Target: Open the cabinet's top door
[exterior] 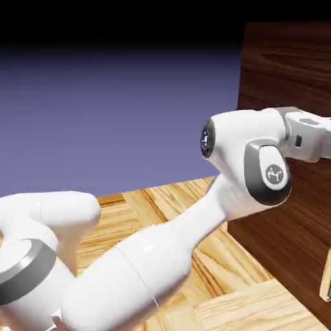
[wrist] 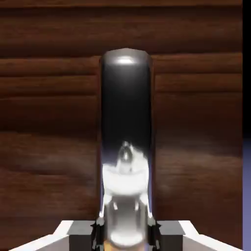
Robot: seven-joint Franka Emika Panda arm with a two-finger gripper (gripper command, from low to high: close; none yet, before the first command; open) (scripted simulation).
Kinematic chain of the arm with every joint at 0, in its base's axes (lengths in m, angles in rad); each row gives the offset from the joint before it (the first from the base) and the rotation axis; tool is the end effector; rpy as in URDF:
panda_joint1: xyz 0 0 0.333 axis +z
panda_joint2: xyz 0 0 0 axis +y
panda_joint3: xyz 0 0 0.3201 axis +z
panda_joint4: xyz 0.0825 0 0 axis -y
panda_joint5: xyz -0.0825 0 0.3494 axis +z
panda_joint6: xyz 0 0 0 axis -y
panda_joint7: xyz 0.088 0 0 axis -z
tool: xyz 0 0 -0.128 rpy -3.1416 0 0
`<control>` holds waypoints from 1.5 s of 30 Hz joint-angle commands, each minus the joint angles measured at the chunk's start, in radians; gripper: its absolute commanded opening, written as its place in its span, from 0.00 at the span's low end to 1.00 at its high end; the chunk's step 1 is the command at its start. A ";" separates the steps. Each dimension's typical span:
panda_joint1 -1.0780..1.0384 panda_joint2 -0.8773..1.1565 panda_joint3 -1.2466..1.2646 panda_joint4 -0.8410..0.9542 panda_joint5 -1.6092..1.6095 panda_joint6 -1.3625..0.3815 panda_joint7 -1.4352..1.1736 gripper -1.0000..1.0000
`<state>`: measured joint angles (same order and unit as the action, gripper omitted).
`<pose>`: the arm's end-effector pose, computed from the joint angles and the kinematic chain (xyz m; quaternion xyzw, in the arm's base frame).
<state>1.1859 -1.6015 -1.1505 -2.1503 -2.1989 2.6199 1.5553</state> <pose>0.4150 -0.2911 0.5615 -0.6306 0.3196 -0.6722 0.2199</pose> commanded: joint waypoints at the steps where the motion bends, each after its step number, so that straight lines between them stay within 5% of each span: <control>1: -0.027 -0.007 0.012 -0.036 -0.021 -0.027 0.029 0.00; 5: -0.124 0.041 0.030 -0.121 -0.098 -0.052 0.183 0.00; 19: -0.328 0.520 -0.018 -0.019 -0.233 0.294 0.712 0.00; 45: -1.096 0.149 0.828 -0.768 0.406 -0.242 0.665 0.00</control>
<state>0.0898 -1.4527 -0.3221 -2.9179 -1.7946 2.3794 2.2196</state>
